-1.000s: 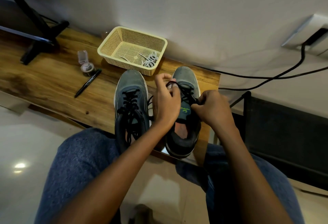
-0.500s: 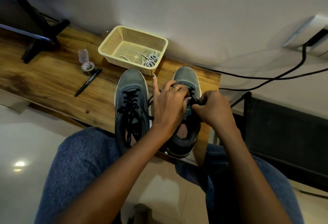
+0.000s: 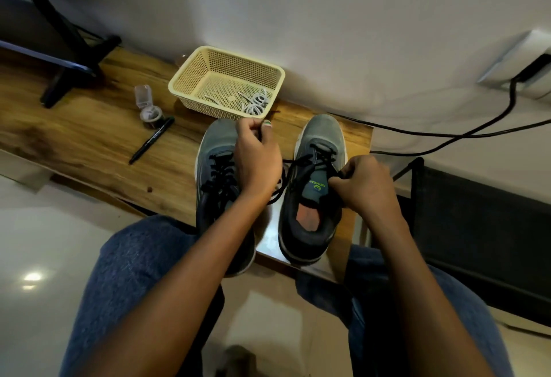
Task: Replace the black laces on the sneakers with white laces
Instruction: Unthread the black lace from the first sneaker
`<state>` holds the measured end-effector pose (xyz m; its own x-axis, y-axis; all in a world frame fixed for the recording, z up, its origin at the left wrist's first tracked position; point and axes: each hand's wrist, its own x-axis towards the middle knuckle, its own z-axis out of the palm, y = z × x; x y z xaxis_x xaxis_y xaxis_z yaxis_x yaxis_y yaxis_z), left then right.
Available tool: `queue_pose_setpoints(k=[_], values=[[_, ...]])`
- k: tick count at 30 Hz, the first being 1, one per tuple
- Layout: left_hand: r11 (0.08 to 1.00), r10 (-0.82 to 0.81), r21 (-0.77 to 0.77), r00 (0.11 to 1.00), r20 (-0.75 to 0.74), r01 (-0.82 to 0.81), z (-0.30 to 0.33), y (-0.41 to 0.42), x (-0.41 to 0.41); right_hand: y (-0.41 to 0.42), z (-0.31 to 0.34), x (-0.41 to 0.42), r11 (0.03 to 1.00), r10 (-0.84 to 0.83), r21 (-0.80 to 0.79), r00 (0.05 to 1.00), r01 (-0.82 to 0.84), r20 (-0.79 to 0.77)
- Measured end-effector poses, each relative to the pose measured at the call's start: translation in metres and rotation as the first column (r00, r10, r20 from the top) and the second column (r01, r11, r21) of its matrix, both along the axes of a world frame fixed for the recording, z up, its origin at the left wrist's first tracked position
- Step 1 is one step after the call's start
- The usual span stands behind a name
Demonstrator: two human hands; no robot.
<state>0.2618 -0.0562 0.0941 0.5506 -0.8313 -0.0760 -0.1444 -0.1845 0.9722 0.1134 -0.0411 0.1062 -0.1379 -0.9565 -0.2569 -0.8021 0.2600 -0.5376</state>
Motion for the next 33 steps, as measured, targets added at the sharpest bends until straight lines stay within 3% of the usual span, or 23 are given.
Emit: queue_pose_setpoints(k=[4,6,10,15,27,33], values=[[0.915,-0.329,0.304,0.926,0.187,0.264,-0.005,0.012,-0.014,0.002,0.002,0.003,0.999,0.044,-0.006,0.998,-0.044,-0.047],[0.869,-0.431,0.375,0.865,0.256,0.323,-0.002,0.017,-0.018,0.002,0.004,0.004,0.998,0.056,-0.024,0.996,-0.058,-0.072],[0.841,-0.538,0.346,0.708,0.458,0.415,0.0,0.029,-0.021,-0.003,0.001,0.012,0.98,0.11,-0.156,0.987,-0.127,-0.116],[0.796,-0.605,0.366,0.629,0.488,0.482,-0.014,0.037,-0.022,-0.006,-0.009,0.023,0.967,0.169,-0.141,0.951,-0.21,-0.257],[0.781,-0.625,0.345,0.651,0.432,0.521,-0.027,0.035,-0.027,-0.004,-0.018,0.03,0.943,0.129,-0.236,0.914,-0.233,-0.385],[0.796,-0.603,0.338,0.71,0.363,0.503,-0.023,0.036,-0.029,-0.01,-0.016,0.022,0.927,0.059,-0.349,0.974,-0.135,-0.22]])
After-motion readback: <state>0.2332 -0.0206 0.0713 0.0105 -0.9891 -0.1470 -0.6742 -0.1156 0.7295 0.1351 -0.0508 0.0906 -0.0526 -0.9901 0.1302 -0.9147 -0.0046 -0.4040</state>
